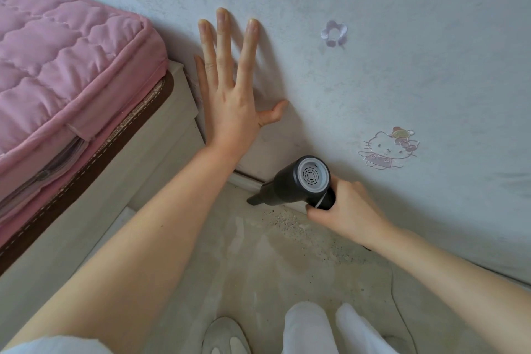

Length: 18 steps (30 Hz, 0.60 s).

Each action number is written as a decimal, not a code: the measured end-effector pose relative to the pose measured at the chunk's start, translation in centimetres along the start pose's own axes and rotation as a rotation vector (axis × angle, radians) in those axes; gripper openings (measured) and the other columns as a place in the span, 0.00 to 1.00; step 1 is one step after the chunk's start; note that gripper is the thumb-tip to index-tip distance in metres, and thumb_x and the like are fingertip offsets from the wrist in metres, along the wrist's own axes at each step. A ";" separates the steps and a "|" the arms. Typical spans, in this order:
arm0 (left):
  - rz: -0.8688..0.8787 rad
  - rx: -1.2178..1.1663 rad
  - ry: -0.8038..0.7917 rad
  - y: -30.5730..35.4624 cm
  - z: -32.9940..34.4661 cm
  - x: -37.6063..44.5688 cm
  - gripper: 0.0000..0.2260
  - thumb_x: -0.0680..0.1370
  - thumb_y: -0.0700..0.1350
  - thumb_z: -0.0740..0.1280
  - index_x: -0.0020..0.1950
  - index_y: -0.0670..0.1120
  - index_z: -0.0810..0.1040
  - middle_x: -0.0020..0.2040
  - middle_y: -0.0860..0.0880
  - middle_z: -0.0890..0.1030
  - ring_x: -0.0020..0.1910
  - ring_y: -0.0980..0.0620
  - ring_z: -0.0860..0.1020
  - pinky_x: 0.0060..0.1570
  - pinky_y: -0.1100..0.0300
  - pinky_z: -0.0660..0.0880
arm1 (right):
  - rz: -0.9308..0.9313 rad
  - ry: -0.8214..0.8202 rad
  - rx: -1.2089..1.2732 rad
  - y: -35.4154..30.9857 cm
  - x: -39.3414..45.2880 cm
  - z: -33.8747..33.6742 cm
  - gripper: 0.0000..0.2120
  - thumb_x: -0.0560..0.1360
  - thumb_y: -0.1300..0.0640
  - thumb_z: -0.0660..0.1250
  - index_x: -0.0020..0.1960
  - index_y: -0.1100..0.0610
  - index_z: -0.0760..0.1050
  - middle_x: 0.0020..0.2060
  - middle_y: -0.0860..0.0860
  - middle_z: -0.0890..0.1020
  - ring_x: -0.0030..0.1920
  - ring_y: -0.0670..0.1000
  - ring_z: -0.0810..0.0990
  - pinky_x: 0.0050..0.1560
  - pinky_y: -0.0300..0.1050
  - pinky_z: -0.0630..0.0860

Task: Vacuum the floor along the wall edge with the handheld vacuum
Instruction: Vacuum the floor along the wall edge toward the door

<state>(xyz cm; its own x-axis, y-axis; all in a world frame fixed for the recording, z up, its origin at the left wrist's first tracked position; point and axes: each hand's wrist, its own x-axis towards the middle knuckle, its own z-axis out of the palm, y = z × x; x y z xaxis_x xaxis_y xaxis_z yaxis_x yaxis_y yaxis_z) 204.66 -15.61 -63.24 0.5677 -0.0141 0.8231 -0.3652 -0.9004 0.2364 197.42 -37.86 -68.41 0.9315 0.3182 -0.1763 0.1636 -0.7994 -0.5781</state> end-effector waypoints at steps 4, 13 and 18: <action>-0.020 0.008 -0.004 0.0 0.0 -0.1 0.43 0.73 0.63 0.72 0.74 0.36 0.60 0.72 0.23 0.56 0.72 0.21 0.51 0.75 0.41 0.46 | 0.029 0.018 -0.025 0.7 -0.5 -0.5 0.11 0.60 0.44 0.68 0.38 0.44 0.68 0.28 0.49 0.77 0.30 0.50 0.74 0.31 0.46 0.75; -0.049 0.019 -0.032 0.4 -0.2 -0.2 0.45 0.71 0.58 0.75 0.75 0.35 0.58 0.73 0.23 0.55 0.73 0.22 0.50 0.75 0.38 0.48 | 0.059 0.020 -0.028 1.5 -2.2 -1.8 0.12 0.61 0.45 0.70 0.35 0.46 0.68 0.27 0.50 0.77 0.29 0.49 0.71 0.31 0.44 0.72; -0.096 -0.008 -0.031 2.1 -0.1 0.0 0.51 0.72 0.69 0.63 0.74 0.26 0.58 0.72 0.21 0.53 0.72 0.20 0.49 0.75 0.38 0.45 | 0.053 0.014 -0.008 2.2 -3.0 -2.1 0.11 0.61 0.46 0.69 0.35 0.45 0.67 0.27 0.49 0.76 0.28 0.49 0.71 0.31 0.45 0.72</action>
<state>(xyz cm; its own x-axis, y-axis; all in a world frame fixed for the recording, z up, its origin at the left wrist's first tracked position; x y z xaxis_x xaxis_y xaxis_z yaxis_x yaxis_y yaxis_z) 203.79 -17.43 -62.70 0.6231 0.0581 0.7800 -0.3138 -0.8949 0.3174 195.66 -41.61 -67.48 0.9434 0.2680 -0.1954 0.1165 -0.8192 -0.5615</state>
